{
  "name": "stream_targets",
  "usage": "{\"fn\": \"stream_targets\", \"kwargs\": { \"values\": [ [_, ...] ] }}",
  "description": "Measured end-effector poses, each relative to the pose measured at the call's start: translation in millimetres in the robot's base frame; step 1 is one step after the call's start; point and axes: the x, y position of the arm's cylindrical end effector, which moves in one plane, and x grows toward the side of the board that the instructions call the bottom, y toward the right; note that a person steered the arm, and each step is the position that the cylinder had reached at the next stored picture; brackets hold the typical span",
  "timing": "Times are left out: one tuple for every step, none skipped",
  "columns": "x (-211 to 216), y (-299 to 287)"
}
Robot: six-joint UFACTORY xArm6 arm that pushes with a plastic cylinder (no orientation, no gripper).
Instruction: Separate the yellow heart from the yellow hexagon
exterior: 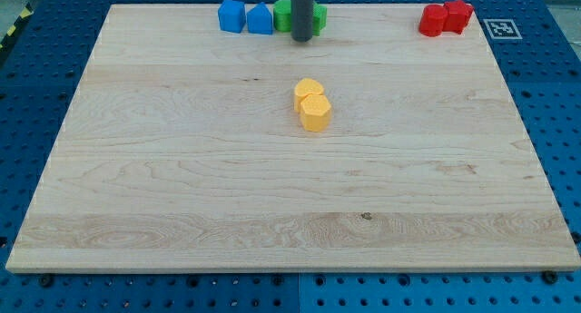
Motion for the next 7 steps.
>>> {"fn": "stream_targets", "kwargs": {
  "values": [
    [0, 24],
    [0, 51],
    [0, 56],
    [0, 56],
    [18, 65],
    [72, 72],
    [110, 75]
  ]
}}
